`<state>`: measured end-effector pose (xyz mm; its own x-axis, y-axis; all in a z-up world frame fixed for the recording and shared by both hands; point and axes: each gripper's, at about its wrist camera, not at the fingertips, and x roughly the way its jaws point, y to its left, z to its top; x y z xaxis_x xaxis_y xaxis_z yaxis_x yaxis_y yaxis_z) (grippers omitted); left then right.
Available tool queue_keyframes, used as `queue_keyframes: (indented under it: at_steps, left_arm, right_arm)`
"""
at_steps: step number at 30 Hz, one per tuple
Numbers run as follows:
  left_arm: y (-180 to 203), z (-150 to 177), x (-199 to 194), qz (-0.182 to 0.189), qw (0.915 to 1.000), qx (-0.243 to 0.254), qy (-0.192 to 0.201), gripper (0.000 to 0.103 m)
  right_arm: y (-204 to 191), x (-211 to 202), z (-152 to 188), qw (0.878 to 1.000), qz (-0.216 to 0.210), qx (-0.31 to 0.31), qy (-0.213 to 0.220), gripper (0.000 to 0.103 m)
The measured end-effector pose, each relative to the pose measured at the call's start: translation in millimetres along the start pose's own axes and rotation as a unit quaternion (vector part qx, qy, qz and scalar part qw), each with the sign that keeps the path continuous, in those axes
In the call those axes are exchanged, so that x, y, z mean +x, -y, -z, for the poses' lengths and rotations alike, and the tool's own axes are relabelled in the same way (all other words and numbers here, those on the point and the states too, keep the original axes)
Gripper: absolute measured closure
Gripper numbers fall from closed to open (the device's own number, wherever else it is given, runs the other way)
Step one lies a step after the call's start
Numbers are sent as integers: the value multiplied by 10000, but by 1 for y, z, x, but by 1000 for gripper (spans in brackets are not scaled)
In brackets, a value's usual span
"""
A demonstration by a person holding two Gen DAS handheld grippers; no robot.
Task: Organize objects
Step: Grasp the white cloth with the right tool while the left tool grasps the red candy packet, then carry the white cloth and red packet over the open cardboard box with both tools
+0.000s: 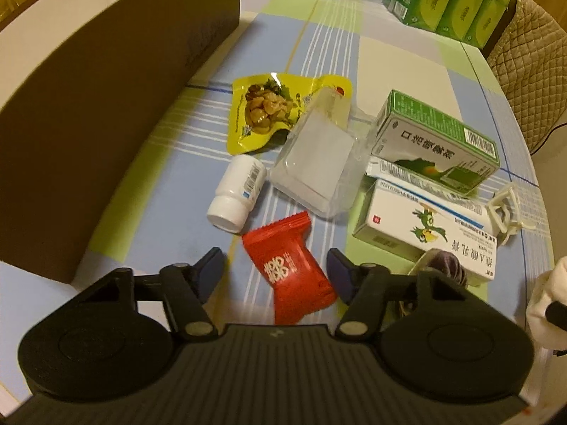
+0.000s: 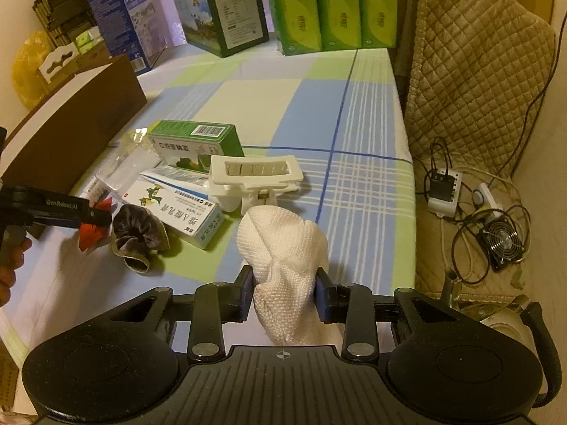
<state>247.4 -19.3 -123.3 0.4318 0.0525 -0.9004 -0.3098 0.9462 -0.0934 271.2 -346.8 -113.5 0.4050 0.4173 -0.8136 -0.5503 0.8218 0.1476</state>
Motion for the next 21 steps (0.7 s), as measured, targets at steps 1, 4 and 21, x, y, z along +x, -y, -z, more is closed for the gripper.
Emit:
queue_keyframes:
  at_steps: [1, 4, 21]
  left_arm:
    - [1, 1, 0, -21, 10000, 56, 24, 49]
    - [1, 4, -3, -59, 9998, 150, 69, 66]
    - [-28, 23, -73, 453, 9979, 301, 360, 79]
  right_arm:
    - [1, -1, 0, 10000, -3, 8, -3, 71]
    - [1, -2, 1, 10000, -41, 11, 3, 71]
    - [-41, -19, -12, 9983, -532, 54, 218, 71]
